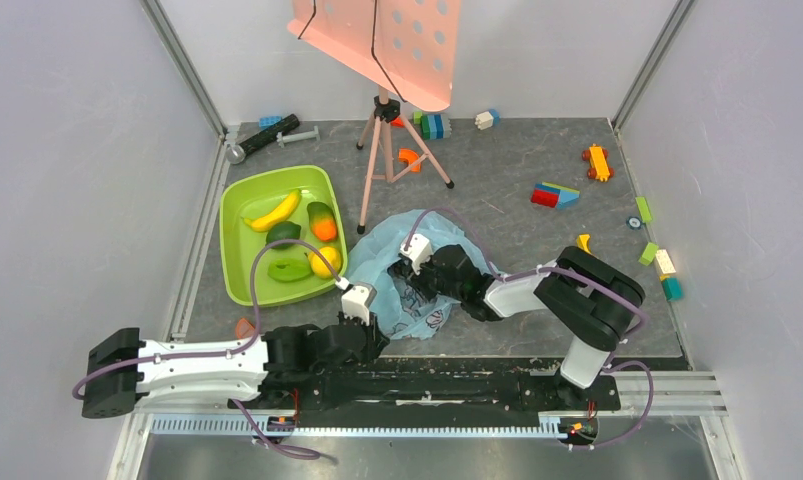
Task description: Take the fake fruits out of the plastic bag
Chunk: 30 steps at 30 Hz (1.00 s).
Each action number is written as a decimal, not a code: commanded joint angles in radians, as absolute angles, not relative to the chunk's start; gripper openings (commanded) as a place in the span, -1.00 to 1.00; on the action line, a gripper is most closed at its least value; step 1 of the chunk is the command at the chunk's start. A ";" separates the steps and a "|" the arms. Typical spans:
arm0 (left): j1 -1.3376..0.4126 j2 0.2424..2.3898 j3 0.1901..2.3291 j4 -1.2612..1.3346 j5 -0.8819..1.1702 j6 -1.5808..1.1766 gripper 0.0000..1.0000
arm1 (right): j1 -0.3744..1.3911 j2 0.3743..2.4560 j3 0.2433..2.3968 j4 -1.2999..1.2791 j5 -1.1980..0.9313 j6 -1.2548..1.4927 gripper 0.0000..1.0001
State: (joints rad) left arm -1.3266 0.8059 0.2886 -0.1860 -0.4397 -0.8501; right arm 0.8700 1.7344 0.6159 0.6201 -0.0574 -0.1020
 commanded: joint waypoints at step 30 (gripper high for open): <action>-1.332 0.815 0.298 -0.170 -0.511 -0.881 -0.43 | 0.864 1.242 0.532 0.275 -0.114 -0.078 -1.00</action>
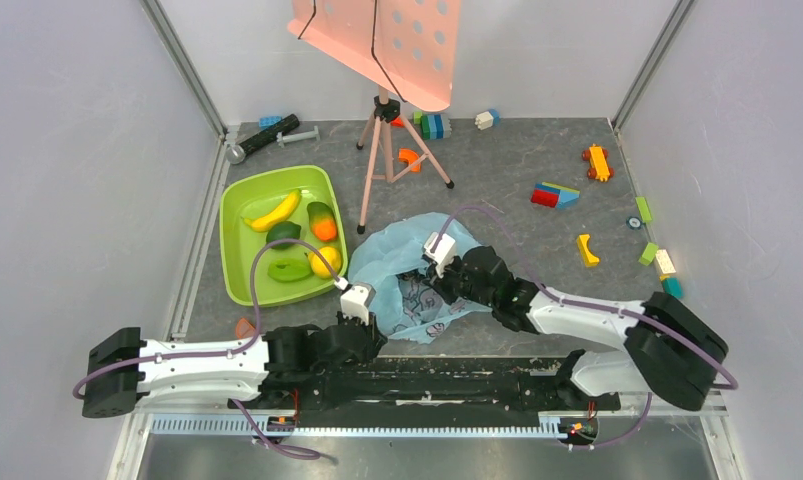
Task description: Take the fake fruits out of the plastic bag
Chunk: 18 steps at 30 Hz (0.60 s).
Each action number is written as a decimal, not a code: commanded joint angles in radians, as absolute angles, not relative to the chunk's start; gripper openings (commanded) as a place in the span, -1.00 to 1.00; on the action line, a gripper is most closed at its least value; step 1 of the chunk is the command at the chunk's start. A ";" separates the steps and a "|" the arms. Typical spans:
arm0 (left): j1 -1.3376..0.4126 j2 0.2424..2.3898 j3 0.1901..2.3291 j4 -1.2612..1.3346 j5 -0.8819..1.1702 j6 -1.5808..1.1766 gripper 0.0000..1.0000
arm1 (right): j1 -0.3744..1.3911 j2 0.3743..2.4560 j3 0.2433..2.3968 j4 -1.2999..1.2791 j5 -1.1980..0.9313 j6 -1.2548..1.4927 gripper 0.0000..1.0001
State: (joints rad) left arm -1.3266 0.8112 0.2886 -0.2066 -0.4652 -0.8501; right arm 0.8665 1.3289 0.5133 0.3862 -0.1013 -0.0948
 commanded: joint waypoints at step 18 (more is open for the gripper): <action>-1.333 0.806 0.365 -0.178 -0.554 -0.842 -0.35 | 0.864 0.990 0.716 -0.242 -0.308 -0.132 -1.00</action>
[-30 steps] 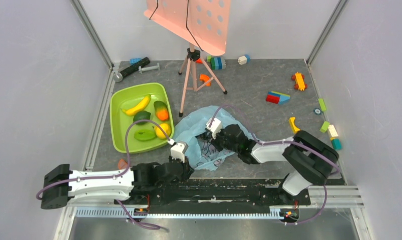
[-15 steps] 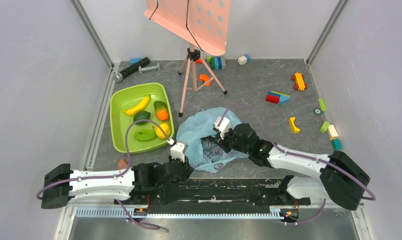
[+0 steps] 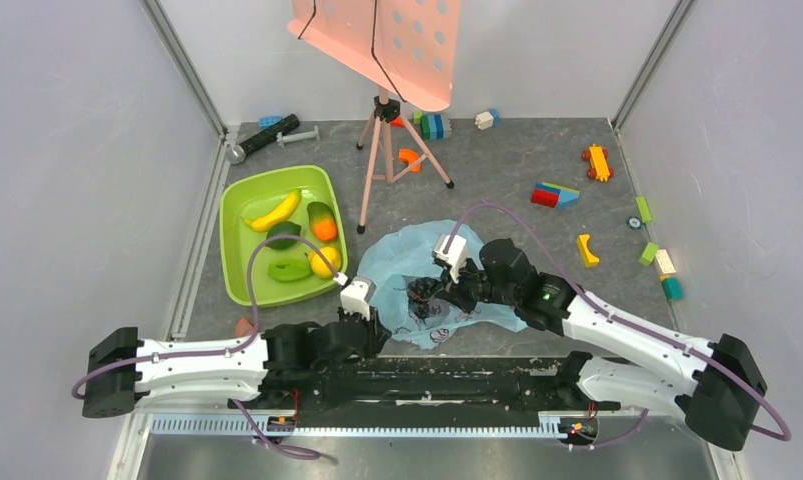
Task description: Take the fake fruits out of the plastic bag
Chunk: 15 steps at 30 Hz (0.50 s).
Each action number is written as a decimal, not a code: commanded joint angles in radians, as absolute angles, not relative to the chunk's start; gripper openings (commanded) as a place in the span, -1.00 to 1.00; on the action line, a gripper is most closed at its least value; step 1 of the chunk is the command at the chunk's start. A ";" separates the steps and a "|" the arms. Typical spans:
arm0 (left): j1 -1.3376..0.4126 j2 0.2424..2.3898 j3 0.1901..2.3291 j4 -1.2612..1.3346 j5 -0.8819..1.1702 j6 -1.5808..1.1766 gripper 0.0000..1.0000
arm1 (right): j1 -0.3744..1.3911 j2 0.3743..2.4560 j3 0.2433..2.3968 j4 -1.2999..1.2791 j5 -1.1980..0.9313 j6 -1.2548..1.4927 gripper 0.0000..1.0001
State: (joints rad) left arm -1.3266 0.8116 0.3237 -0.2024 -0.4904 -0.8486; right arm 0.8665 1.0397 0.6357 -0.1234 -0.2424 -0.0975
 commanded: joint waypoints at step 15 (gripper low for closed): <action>-1.333 0.691 0.379 -0.248 -0.603 -0.861 0.17 | 0.864 0.866 0.930 -0.404 -0.325 -0.145 -1.00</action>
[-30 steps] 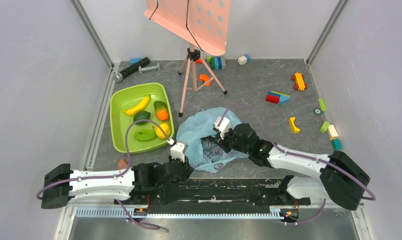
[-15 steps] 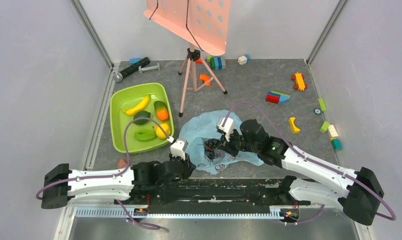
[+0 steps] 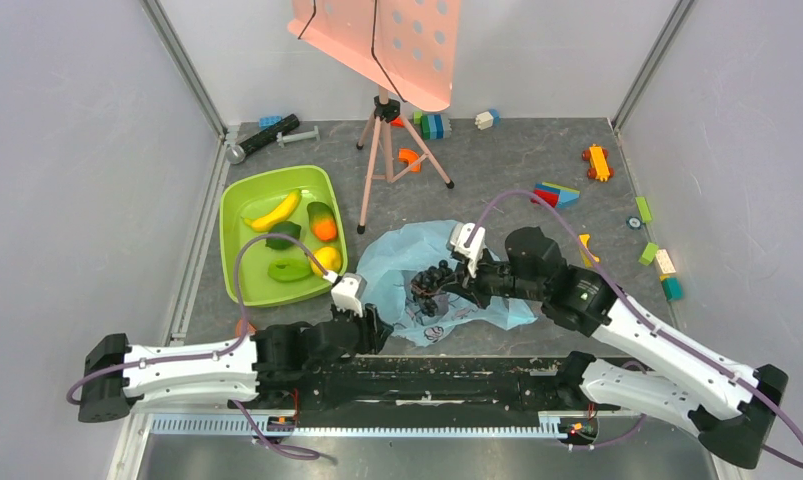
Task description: Take the fake fruits out of the plastic bag
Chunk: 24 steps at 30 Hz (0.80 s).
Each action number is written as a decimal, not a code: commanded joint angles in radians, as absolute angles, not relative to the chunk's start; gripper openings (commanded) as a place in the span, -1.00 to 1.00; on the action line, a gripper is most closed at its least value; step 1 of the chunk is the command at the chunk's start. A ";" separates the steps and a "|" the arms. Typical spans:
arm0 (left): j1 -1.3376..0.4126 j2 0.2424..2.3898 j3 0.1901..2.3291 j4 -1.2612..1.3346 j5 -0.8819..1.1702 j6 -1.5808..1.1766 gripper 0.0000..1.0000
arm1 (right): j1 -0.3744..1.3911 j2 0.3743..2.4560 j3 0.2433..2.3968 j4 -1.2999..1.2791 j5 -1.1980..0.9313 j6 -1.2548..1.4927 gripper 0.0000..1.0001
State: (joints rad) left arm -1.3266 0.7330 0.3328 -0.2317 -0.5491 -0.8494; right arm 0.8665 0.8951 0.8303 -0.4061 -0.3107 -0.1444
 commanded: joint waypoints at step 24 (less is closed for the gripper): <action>-1.331 0.491 0.947 -0.657 -0.594 -0.615 0.45 | 0.864 1.199 1.271 -0.127 -0.298 -0.002 -1.00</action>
State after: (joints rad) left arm -1.3266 0.4889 0.8738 -0.5995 -0.5529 -0.7124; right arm 0.8665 1.1110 1.1736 -0.2241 -0.2596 -0.0158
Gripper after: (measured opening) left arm 0.719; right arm 0.022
